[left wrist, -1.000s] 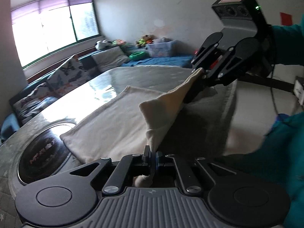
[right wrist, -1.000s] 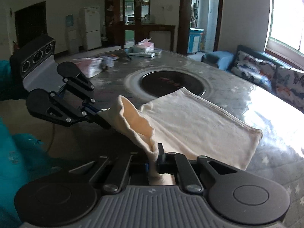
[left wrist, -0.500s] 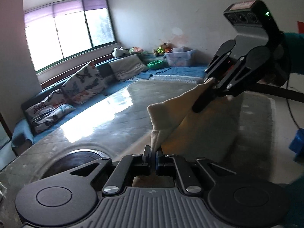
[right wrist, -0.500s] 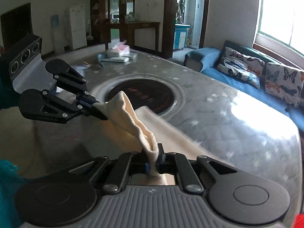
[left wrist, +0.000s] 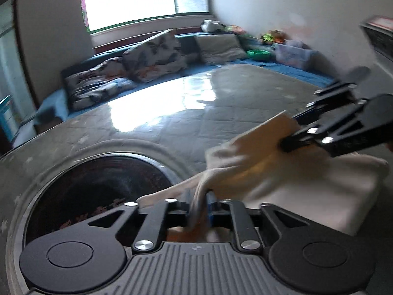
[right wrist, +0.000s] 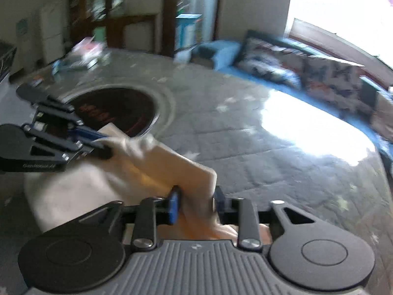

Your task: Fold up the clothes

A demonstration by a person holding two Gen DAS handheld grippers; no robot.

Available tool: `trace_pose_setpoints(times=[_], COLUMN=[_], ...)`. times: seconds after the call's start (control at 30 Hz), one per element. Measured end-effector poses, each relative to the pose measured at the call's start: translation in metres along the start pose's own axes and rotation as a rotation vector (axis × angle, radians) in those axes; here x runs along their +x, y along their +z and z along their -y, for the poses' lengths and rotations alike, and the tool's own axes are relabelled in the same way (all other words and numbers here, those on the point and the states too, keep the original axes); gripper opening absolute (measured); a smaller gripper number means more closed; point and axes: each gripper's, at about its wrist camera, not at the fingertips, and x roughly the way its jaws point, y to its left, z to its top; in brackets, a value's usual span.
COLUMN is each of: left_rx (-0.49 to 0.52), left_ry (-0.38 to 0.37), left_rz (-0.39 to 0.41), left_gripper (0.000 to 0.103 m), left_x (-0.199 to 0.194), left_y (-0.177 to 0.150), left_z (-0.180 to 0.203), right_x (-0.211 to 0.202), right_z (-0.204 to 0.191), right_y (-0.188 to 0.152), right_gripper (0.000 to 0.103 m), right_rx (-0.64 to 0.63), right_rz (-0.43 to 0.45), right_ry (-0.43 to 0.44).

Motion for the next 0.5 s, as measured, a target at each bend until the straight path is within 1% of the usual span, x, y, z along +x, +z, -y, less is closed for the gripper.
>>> trace_pose_setpoints(times=[0.03, 0.07, 0.13, 0.2, 0.23, 0.3, 0.33, 0.43, 0.5], left_rx=[-0.009, -0.021, -0.049, -0.061, -0.063, -0.055, -0.047, -0.023, -0.043], left_ry=[0.012, 0.015, 0.017, 0.007, -0.007, -0.050, -0.070, -0.103, -0.124], left_rz=[0.012, 0.020, 0.034, 0.063, 0.074, 0.083, 0.084, 0.065, 0.035], left_gripper=[0.036, 0.038, 0.046, 0.046, 0.046, 0.046, 0.046, 0.046, 0.046], left_x=[-0.003, -0.008, -0.016, -0.028, -0.033, -0.036, -0.036, -0.031, -0.021], left_y=[0.001, 0.001, 0.004, 0.004, 0.005, 0.008, 0.010, 0.011, 0.014], left_z=[0.000, -0.001, -0.001, 0.004, 0.006, 0.013, 0.017, 0.031, 0.029], right_x=[-0.006, -0.011, -0.025, -0.037, -0.039, -0.043, -0.045, -0.038, -0.030], right_z=[0.002, 0.004, 0.008, 0.009, 0.008, 0.008, 0.009, 0.007, 0.006], right_y=[-0.003, -0.004, -0.010, -0.017, -0.021, -0.028, -0.031, -0.036, -0.034], right_gripper=[0.053, 0.054, 0.066, 0.069, 0.069, 0.071, 0.074, 0.076, 0.076], right_rx=[0.026, 0.044, 0.075, 0.100, 0.115, 0.136, 0.143, 0.158, 0.183], right_rz=[0.021, 0.036, 0.065, 0.077, 0.074, 0.067, 0.064, 0.046, 0.032], right_ry=[-0.021, -0.026, -0.027, -0.024, -0.005, 0.033, 0.051, 0.073, 0.078])
